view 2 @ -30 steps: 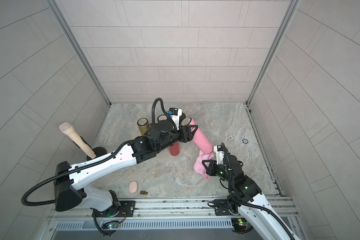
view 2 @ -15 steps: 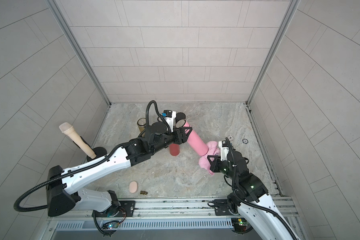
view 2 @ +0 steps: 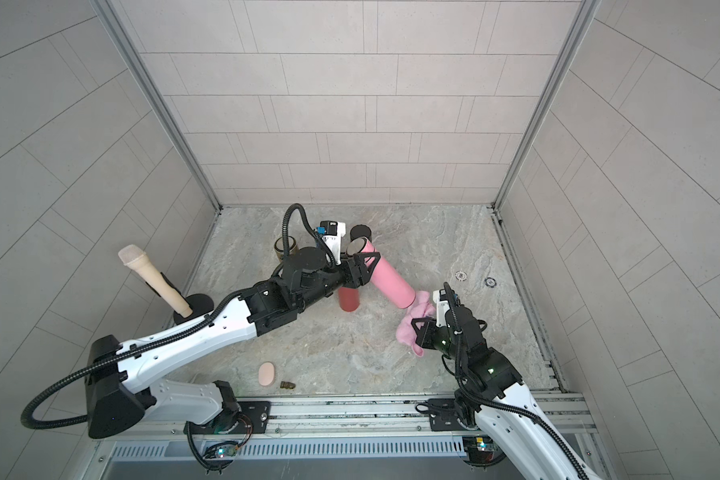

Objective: Wipe the surface of the thermos
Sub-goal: Wipe the dirt from the surface of the thermos.

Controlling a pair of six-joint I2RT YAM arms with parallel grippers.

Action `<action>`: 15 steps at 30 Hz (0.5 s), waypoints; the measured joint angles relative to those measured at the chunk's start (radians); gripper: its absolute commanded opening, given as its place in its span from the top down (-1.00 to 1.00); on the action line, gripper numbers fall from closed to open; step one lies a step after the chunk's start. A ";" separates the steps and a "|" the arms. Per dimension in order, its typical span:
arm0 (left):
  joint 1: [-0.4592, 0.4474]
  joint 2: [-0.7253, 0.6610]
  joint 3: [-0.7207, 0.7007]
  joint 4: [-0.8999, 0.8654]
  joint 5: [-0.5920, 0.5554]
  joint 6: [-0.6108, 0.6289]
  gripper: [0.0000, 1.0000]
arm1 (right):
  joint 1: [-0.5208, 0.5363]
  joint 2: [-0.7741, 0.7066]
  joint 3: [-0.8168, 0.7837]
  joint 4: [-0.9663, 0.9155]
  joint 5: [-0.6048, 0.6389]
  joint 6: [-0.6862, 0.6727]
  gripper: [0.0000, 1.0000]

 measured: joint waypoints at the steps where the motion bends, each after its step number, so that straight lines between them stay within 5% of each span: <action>1: 0.000 0.001 0.000 0.005 0.000 -0.001 1.00 | 0.000 0.007 -0.006 0.019 -0.012 0.007 1.00; 15: 0.009 0.123 -0.021 0.141 -0.001 -0.060 1.00 | -0.003 -0.058 0.024 0.121 -0.118 0.043 1.00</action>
